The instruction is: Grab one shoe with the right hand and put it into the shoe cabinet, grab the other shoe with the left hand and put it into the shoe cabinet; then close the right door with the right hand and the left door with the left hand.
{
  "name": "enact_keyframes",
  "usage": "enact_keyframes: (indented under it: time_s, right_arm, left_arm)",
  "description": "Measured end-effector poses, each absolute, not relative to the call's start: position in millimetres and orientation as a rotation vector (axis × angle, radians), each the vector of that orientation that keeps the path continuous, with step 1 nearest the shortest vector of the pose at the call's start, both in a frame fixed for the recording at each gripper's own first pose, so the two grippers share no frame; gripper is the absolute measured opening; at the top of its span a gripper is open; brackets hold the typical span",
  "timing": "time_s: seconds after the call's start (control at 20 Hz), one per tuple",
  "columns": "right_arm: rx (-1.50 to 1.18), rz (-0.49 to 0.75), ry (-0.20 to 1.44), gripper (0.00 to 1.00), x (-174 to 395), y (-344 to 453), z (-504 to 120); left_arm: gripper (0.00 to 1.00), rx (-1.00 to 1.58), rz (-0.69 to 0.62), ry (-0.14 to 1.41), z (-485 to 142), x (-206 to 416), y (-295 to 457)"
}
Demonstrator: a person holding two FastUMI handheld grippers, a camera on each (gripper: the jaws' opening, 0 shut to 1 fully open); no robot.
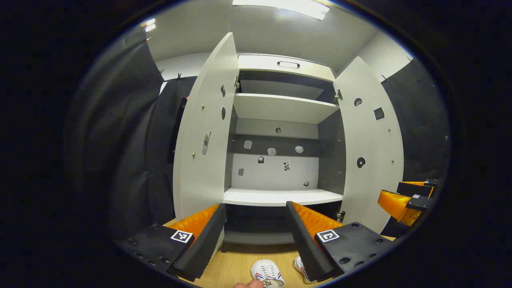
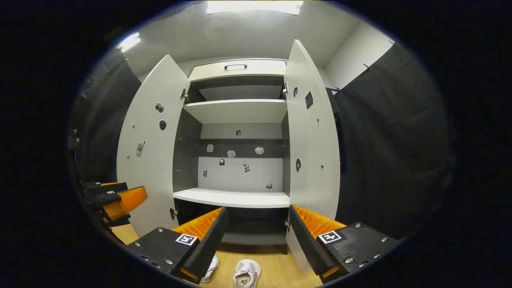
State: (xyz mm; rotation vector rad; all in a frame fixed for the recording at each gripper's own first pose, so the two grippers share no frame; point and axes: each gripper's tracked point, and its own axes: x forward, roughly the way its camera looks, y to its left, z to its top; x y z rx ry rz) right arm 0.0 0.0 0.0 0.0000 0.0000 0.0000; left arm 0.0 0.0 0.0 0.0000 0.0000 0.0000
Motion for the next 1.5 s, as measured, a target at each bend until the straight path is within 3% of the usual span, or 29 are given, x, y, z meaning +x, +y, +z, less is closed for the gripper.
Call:
enact_keyframes:
  time_s: [0.8,0.85,1.5]
  right_arm:
    - [0.008,-0.015,-0.003,0.94,4.1,-1.3,0.0]
    - [0.009,-0.014,-0.005,0.97,4.0,-0.8,0.2]
    - [-0.014,-0.012,-0.015,0.94,19.0,6.5,-0.1]
  left_arm:
    - [0.96,0.001,0.01,-0.001,-2.8,4.0,4.7]
    - [0.96,0.0,0.013,-0.002,-2.7,3.9,5.3]
    - [0.96,0.011,0.021,0.0,-3.3,3.9,13.6]
